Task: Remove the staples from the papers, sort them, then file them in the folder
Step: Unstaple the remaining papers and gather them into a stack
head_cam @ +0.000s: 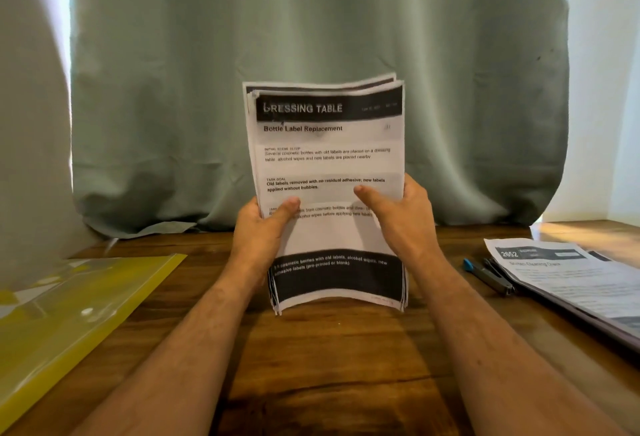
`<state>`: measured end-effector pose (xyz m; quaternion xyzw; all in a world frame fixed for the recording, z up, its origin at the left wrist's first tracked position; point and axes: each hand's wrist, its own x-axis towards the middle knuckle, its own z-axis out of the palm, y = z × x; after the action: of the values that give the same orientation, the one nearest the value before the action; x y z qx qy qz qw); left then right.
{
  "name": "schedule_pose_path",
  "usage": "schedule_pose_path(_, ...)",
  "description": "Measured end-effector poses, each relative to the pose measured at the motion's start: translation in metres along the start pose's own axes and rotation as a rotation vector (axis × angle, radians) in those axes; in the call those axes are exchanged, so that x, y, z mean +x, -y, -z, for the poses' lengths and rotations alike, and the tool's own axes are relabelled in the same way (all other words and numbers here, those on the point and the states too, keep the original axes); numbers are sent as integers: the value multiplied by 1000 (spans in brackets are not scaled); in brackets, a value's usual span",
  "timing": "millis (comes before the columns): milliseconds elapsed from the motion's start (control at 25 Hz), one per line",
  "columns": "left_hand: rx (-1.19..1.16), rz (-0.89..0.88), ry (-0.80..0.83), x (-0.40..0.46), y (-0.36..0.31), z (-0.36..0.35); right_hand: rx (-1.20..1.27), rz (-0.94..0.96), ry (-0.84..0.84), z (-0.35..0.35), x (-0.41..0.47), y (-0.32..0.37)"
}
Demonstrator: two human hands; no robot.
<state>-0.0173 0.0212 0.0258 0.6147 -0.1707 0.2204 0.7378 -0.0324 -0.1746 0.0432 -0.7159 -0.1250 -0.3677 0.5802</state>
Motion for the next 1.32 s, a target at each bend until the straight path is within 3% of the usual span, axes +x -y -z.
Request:
schedule_pose_path(400, 42, 14, 50, -5, -2, -1, 94, -106, -142, 4, 3, -7)
schedule_pose_path(640, 57, -115, 32, -6, -5, -1, 101, 12, -114, 3, 0, 0)
schedule_pose_path(920, -2, 29, 1, 0, 0, 0, 93, -93, -55, -1, 5, -8)
schedule_pose_path(1120, 68, -58, 7, -2, -1, -2, 108, -61, -44, -1, 6, -10)
schedule_pose_path(1320, 86, 9, 29, 0, 6, 0, 4, -119, -6, -2, 5, -12)
